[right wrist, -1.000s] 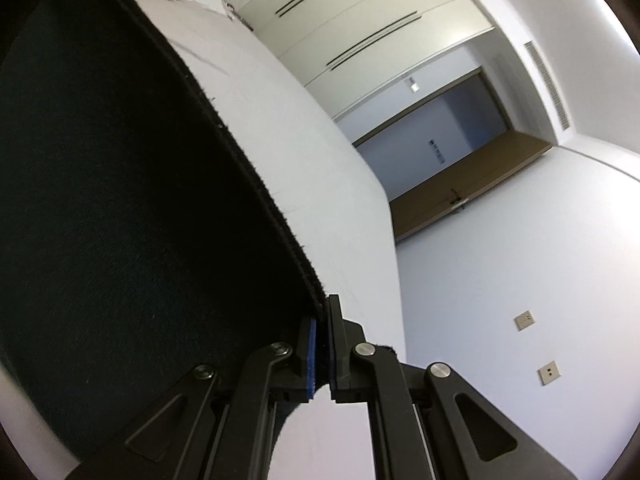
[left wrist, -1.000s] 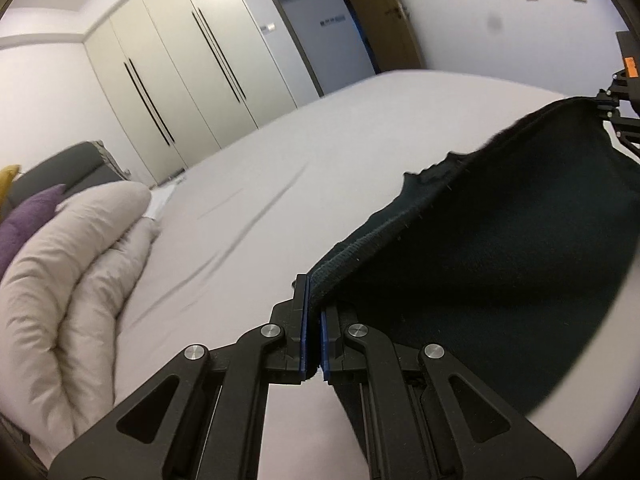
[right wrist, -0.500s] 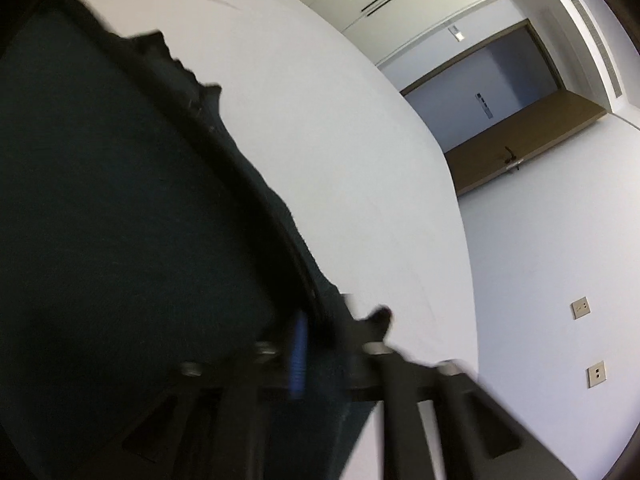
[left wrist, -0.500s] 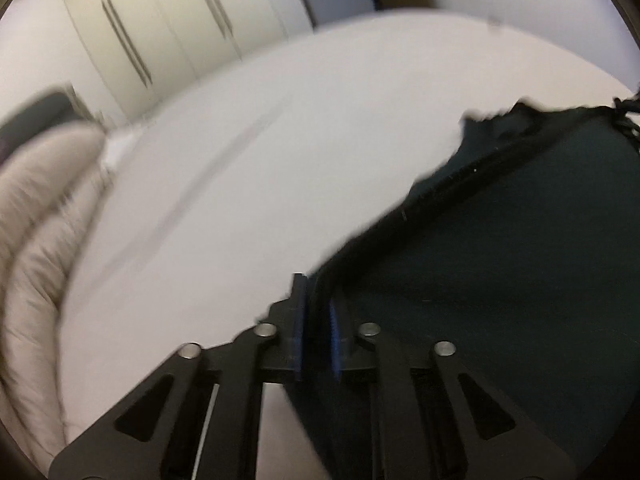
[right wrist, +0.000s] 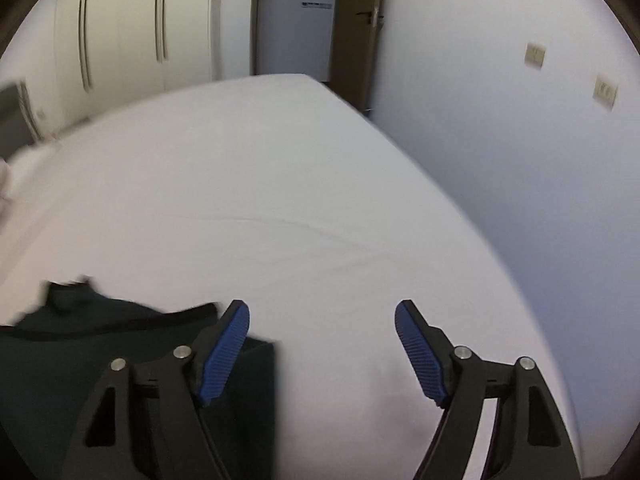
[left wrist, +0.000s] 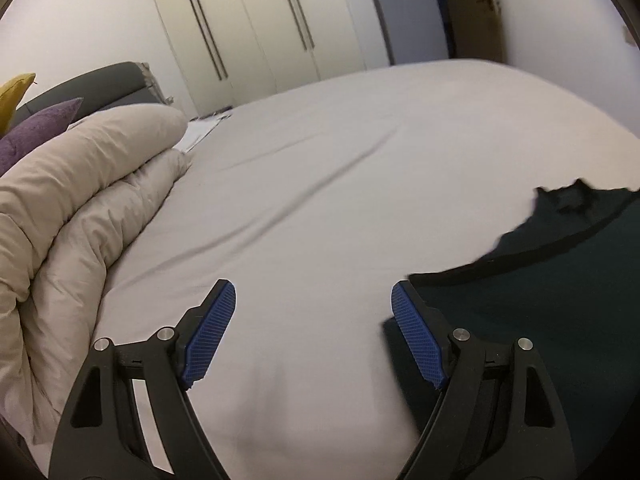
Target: Fold small clothes
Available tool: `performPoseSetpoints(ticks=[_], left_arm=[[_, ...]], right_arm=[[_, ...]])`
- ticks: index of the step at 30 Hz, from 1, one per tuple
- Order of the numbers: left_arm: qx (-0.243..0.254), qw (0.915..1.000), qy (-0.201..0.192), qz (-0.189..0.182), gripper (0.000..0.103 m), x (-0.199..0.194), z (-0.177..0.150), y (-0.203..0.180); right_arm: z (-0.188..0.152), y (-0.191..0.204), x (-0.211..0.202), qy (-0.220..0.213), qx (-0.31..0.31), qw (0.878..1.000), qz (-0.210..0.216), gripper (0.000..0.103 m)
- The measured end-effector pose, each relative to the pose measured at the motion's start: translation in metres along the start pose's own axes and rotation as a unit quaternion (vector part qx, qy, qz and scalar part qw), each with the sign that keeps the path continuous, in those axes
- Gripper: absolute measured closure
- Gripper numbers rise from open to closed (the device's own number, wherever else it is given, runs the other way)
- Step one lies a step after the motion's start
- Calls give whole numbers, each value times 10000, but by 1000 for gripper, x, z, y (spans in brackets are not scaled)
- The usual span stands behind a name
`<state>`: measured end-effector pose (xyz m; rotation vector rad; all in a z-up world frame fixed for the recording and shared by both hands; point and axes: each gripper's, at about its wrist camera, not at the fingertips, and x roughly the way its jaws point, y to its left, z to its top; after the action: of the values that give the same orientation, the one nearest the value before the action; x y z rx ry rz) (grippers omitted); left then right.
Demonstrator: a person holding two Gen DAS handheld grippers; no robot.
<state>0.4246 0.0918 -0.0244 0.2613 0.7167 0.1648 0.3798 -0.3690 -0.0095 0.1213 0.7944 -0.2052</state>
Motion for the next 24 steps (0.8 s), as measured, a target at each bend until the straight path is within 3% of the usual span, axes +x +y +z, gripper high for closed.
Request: performPoseSetpoints(ticks=[2,4,5,9,12,16,19,22,24], left_arm=[[-145,9996,-31,-241,23,-33,-20,-6],[-367,9975,13,-596,23,-41,-26,-16],[-456,9968,39,-655,23,-45,-36,-17],[-1155,9902,12,-788,23,-58,-62,-9],[-1603,9835,96,-833,23,-57,-88,20],[-1753,9768,293,-1191,23,-53,-117,40],[-1608,9774,251,-1352,23,-63,-126,36],[-1505,9763,174,-1543,23,-71,-133,27],[-1440,9741,112,-1740,23,-78,-139,22]], right_arm=[[-4,13,-6,-14,-75,9993,376,29],[-13,32,-7,46,-135,9972,740,29],[-18,46,-2,137,-240,9968,748,30],[-34,64,11,144,-519,9985,-6,30],[-54,53,23,482,-453,9977,115,30],[-61,40,35,798,-226,9940,714,30],[-58,15,41,836,304,9880,1264,30],[-59,-12,47,899,996,9762,1705,32],[-50,-34,53,910,1509,9615,2110,35]])
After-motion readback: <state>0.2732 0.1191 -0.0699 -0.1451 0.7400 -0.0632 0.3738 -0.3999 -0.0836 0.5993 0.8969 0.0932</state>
